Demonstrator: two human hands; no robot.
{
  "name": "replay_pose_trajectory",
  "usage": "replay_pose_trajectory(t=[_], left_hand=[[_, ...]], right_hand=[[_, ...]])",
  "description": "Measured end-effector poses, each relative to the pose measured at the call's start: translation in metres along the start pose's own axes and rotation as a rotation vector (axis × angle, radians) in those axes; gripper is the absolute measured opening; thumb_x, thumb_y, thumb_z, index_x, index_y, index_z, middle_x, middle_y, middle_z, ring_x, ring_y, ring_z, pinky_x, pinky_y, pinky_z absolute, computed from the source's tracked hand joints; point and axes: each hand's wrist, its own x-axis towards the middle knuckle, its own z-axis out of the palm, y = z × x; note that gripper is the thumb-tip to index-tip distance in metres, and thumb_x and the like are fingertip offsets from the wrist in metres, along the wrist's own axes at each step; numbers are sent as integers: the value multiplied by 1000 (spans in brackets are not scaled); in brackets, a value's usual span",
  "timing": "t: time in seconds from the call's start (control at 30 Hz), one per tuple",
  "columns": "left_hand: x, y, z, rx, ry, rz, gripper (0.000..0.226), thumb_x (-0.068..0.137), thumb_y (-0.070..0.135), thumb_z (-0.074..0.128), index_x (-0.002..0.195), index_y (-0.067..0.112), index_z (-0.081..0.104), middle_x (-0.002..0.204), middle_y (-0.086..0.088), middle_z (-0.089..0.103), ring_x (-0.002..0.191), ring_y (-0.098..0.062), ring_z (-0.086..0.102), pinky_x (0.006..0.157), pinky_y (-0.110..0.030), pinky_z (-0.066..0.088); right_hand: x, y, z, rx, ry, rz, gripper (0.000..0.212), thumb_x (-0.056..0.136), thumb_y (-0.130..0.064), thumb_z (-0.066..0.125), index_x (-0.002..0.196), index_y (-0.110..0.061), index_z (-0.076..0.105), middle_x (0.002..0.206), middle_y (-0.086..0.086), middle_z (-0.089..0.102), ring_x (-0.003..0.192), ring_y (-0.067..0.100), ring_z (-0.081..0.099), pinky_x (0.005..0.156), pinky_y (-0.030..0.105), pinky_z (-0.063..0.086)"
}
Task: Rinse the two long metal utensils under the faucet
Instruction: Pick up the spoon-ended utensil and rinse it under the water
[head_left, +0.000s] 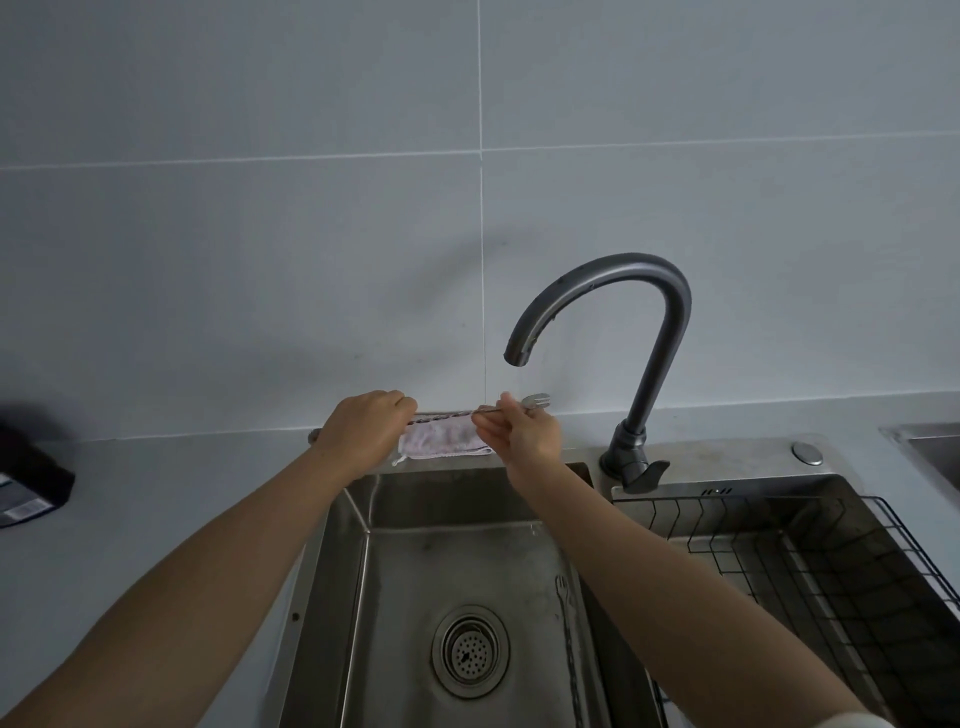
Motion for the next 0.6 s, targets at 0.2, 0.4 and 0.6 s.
replay_pose_trajectory(t=[0.2, 0.4, 0.6], left_hand=[[-7, -9, -1, 24, 36, 14, 25, 55, -10, 80, 60, 1, 58, 52, -14, 61, 43, -16, 37, 44, -21, 26], [-13, -10, -8, 2, -39, 4, 40, 35, -5, 89, 50, 7, 54, 41, -6, 56, 30, -18, 49, 37, -11, 14], [-4, -3, -6, 19, 2, 14, 38, 38, -9, 86, 53, 7, 54, 44, -6, 56, 34, -15, 38, 44, -8, 1]], right_hand=[[-2, 1, -4, -26, -64, -6, 40, 98, -33, 38, 81, -4, 60, 78, 13, 67, 72, 23, 67, 71, 30, 56], [-4, -10, -12, 70, -106, -51, 9, 88, -2, 57, 80, -5, 61, 79, 10, 64, 70, 20, 65, 69, 24, 57], [-2, -13, -14, 128, -72, -108, 8, 91, -10, 55, 83, -8, 57, 82, 10, 65, 73, 21, 66, 73, 28, 56]])
